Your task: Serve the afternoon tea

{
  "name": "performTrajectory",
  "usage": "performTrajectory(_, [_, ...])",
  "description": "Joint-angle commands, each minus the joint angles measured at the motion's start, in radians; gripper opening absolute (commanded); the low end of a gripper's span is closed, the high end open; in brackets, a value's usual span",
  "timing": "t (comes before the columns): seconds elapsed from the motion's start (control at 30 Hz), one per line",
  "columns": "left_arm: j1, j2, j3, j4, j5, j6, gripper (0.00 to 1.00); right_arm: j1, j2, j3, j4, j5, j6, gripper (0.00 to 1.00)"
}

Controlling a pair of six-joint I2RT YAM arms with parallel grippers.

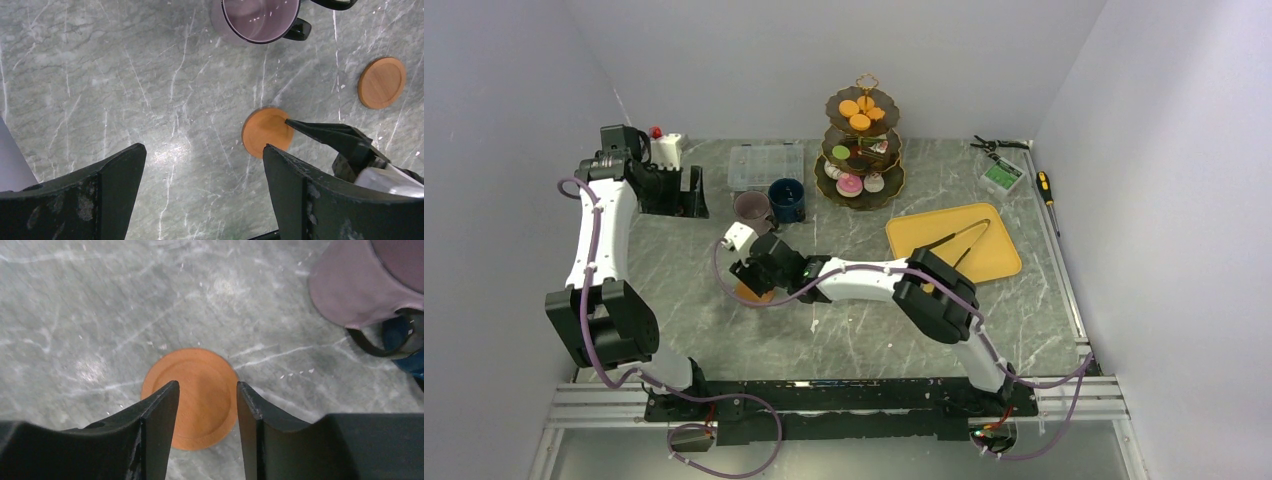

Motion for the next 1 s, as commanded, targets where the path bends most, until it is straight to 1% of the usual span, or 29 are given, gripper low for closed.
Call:
performTrajectory(0.0, [0.01, 0.005, 0.041, 0.008, 0.005, -0.008, 0.93, 0.004, 0.023, 0.019, -0.018, 0.03, -0.018, 0.46])
performTrajectory(0.13, [0.012, 0.014, 0.054, 0.007, 0.006, -0.009, 0.93, 0.003, 0.022, -0.029, -0.012, 0.072, -0.031, 0.4])
performTrajectory(0.2, [0.014, 0.017, 0.061, 0.006, 0.007, -0.011, 0.93, 0.002, 0.021, -0.044, -0.022, 0.096, -0.032, 0.39])
performTrajectory(0.57, [0.016, 0.009, 0.071, 0.003, 0.005, -0.001, 0.93, -0.037, -0.031, -0.185, 0.012, 0.163, 0.003, 0.35])
performTrajectory(0.73, [0.016, 0.007, 0.076, 0.002, 0.015, -0.002, 0.93, -0.07, -0.083, -0.248, 0.028, 0.202, 0.044, 0.33])
performTrajectory(0.97, [0.016, 0.02, 0.069, 0.004, 0.051, -0.004, 0.93, -0.106, -0.157, -0.349, 0.048, 0.219, 0.081, 0.32])
